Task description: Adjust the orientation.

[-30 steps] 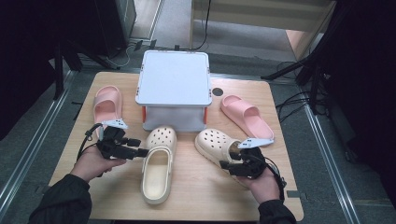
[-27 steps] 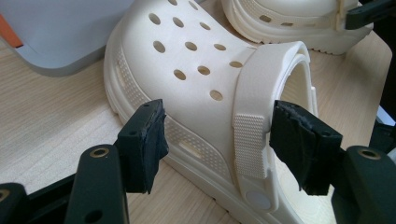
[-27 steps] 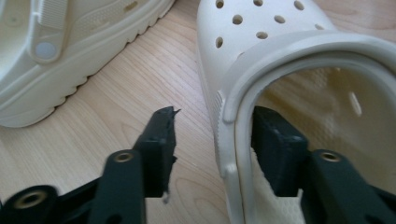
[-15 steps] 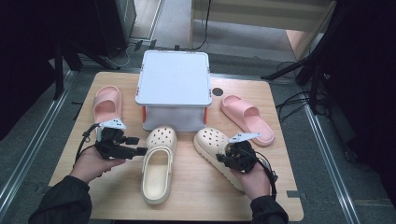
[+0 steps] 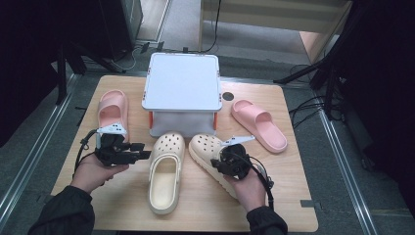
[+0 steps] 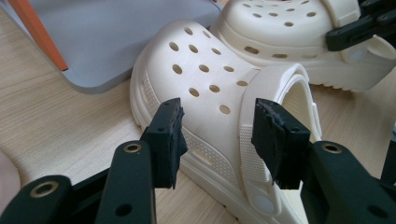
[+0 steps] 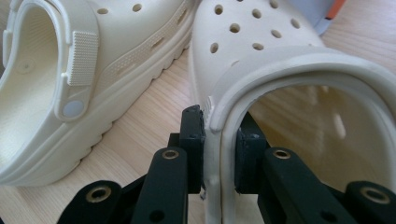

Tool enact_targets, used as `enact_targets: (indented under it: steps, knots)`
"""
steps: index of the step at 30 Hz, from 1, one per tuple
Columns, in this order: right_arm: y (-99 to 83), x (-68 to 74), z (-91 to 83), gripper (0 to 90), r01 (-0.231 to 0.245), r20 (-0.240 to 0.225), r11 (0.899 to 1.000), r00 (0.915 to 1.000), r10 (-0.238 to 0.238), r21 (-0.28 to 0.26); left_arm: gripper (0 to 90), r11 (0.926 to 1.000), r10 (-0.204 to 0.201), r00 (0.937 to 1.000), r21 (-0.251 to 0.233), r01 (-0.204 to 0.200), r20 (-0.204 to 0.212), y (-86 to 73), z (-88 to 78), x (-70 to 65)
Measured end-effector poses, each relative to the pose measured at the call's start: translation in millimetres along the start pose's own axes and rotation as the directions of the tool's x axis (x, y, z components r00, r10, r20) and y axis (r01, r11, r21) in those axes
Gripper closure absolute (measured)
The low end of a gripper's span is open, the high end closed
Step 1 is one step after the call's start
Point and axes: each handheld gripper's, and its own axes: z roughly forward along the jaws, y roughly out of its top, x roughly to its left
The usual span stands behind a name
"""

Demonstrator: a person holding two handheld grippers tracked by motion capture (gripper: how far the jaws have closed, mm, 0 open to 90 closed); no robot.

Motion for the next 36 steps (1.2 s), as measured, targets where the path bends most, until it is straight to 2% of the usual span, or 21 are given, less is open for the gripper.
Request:
enact_targets:
  steps: [4, 9, 11, 14, 21, 25, 28, 31, 33, 36]
  knots:
    - [0.5, 6.4, 6.7, 77.5, -0.002, -0.018, 1.000, 0.9998, 0.002, -0.001, 56.4, 0.9999, -0.004, 1.0000, 0.014, 0.004, 0.001, -2.9, 1.9, -0.3]
    - [3.1, 14.3, 16.1, 76.7, -0.010, -0.065, 1.000, 0.9978, 0.010, 0.007, 54.6, 0.9989, -0.005, 1.0000, 0.047, 0.005, -0.002, -7.2, 4.5, -1.9]
    - [4.2, 17.7, 18.8, 75.5, -0.004, -0.066, 1.000, 0.9978, 0.005, 0.008, 54.2, 0.9986, 0.000, 1.0000, 0.053, 0.001, -0.005, -9.3, 4.5, -2.9]
    - [5.5, 24.6, 23.2, 72.5, 0.011, -0.067, 1.000, 0.9977, -0.009, 0.019, 53.3, 0.9985, 0.002, 1.0000, 0.054, -0.002, -0.008, -11.8, 3.5, -4.1]
    - [8.6, 33.1, 28.2, 62.2, 0.037, -0.110, 0.999, 0.9933, -0.034, 0.024, 53.6, 0.9988, -0.002, 0.9999, 0.050, 0.002, -0.010, -16.1, 2.2, -5.8]
    - [7.2, 31.0, 15.1, 61.2, 0.056, -0.129, 0.998, 0.9900, -0.057, -0.011, 56.5, 0.9998, -0.017, 0.9999, 0.013, 0.017, 0.000, -16.5, -2.3, -6.3]
    - [3.2, 24.2, -0.8, 68.1, 0.043, -0.164, 0.998, 0.9853, -0.049, -0.044, 60.5, 0.9995, -0.029, 0.9996, 0.009, 0.029, 0.004, -17.0, -3.5, -4.8]
    - [-0.3, 15.2, -17.7, 75.2, 0.049, -0.186, 0.992, 0.9799, -0.070, -0.118, 65.0, 0.9993, -0.029, 0.9996, 0.024, 0.029, -0.002, -17.4, -1.2, -2.4]
    - [-1.8, 8.9, -24.8, 76.9, 0.056, -0.173, 0.988, 0.9815, -0.081, -0.145, 67.5, 0.9988, -0.034, 0.9994, 0.036, 0.034, -0.008, -17.8, 1.8, -0.9]
    - [-7.4, -8.2, -33.3, 78.8, 0.057, -0.130, 0.984, 0.9882, -0.080, -0.169, 70.0, 0.9975, -0.033, 0.9993, 0.061, 0.034, -0.019, -18.4, 6.4, 2.7]
